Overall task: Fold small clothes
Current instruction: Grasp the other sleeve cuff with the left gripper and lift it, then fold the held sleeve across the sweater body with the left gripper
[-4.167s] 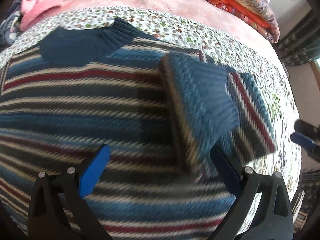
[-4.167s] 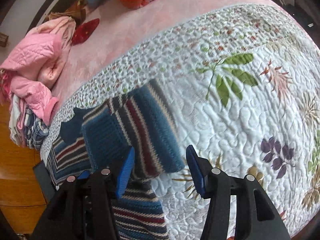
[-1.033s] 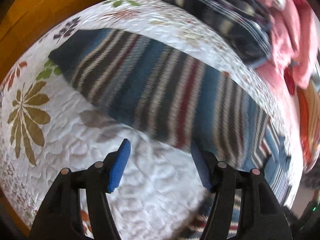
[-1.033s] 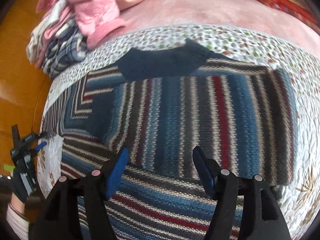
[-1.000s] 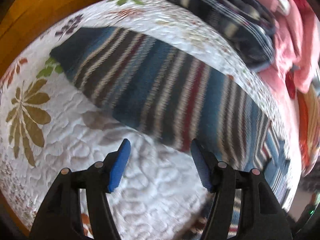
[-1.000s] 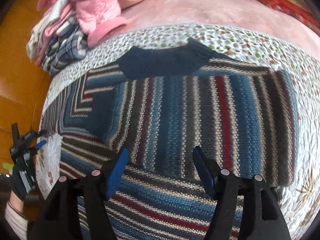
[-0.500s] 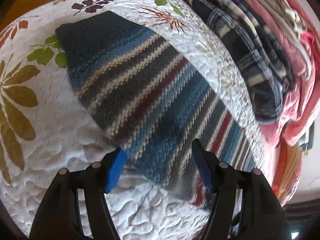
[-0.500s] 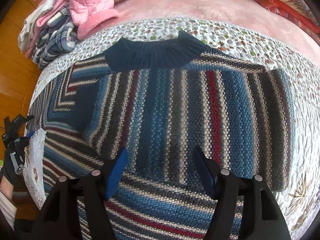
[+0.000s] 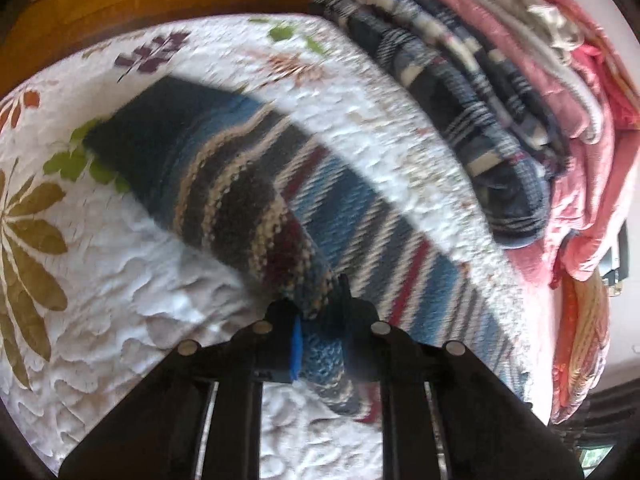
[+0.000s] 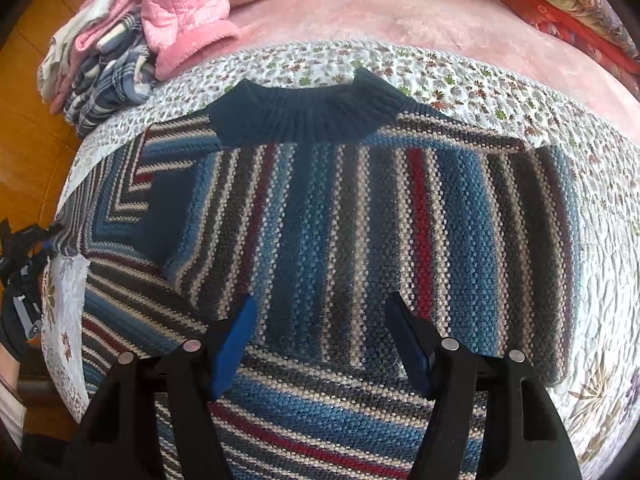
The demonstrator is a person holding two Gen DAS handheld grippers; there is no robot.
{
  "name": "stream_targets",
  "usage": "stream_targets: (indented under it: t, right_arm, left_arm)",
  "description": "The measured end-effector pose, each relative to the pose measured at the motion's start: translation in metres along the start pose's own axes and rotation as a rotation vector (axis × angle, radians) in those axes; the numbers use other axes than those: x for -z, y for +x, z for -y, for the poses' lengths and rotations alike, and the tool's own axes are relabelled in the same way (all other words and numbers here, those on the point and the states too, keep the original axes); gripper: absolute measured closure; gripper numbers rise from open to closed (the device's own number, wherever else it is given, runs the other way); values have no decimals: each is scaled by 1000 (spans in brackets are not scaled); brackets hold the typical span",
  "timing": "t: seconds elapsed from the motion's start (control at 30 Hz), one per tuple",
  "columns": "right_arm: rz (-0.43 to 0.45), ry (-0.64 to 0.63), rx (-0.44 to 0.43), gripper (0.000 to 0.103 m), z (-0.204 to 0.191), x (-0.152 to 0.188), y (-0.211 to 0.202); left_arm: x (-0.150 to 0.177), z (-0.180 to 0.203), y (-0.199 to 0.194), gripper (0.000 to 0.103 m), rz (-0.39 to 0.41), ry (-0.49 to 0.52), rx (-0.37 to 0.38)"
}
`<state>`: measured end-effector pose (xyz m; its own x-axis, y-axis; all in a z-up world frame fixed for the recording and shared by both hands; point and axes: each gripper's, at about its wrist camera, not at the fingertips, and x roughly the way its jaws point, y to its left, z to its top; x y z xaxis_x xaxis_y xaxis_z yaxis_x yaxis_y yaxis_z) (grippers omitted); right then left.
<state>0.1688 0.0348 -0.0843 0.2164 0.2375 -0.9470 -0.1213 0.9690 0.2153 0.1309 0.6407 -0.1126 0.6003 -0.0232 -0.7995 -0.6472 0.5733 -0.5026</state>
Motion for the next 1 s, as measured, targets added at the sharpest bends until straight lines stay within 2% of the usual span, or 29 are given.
stream_targets:
  t: [0.13,0.33,0.73,1.0]
  right_arm:
    - [1,14,1,35,3,-1,-1]
    - [-5,24,19,35,8,-1,1]
    - [-15,63,39,35,22,-2,6]
    - [-16,70,42,35,26,-2,7]
  left_arm:
    - [3,27,-11,92,15,53,55]
    - [23,76,-15,92,-8,147,129]
    - [103,186,-21,92,-93,402,307]
    - [158,221,-7,92,-176,517,349]
